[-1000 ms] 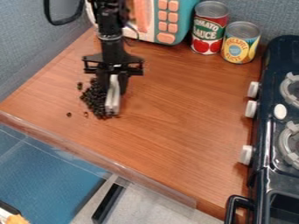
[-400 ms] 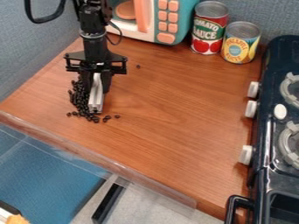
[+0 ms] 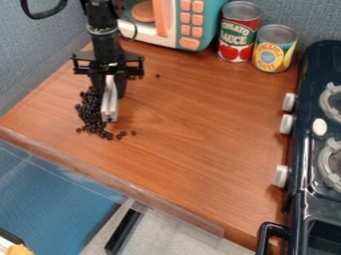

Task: Sweep into pile

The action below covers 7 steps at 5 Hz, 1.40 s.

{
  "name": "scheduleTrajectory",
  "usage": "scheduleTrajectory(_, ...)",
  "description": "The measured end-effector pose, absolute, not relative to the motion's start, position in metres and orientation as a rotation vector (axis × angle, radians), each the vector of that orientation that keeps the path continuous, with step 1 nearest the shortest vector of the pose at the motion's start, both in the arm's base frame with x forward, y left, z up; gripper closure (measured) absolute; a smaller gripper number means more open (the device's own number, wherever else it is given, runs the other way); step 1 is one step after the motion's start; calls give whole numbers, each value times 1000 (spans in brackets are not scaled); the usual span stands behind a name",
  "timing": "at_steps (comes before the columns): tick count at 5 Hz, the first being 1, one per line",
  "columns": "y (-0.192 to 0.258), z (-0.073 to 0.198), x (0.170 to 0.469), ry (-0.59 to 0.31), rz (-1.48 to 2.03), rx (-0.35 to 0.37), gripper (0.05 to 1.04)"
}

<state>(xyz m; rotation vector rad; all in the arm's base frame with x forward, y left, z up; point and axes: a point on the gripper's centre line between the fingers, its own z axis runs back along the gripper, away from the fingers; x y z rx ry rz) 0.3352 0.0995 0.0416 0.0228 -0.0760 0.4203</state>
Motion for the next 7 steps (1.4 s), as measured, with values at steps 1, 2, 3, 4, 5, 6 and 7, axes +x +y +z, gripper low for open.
scheduleTrajectory(1, 71, 53, 354, -106, 393, -29, 709)
scheduleTrajectory(2, 61, 60, 370, -118, 398, -34, 709)
scheduleTrajectory(3, 61, 41, 380, -79, 440, -33, 709)
scheduleTrajectory(4, 59, 32, 392, -68, 451, -21, 709)
scheduleTrajectory(5, 57, 24, 397, -50, 470, -19, 709)
scheduleTrajectory(6, 48, 27, 400, -52, 440, -29, 709)
scheduleTrajectory(7, 39, 24, 405, -42, 435, -33, 709)
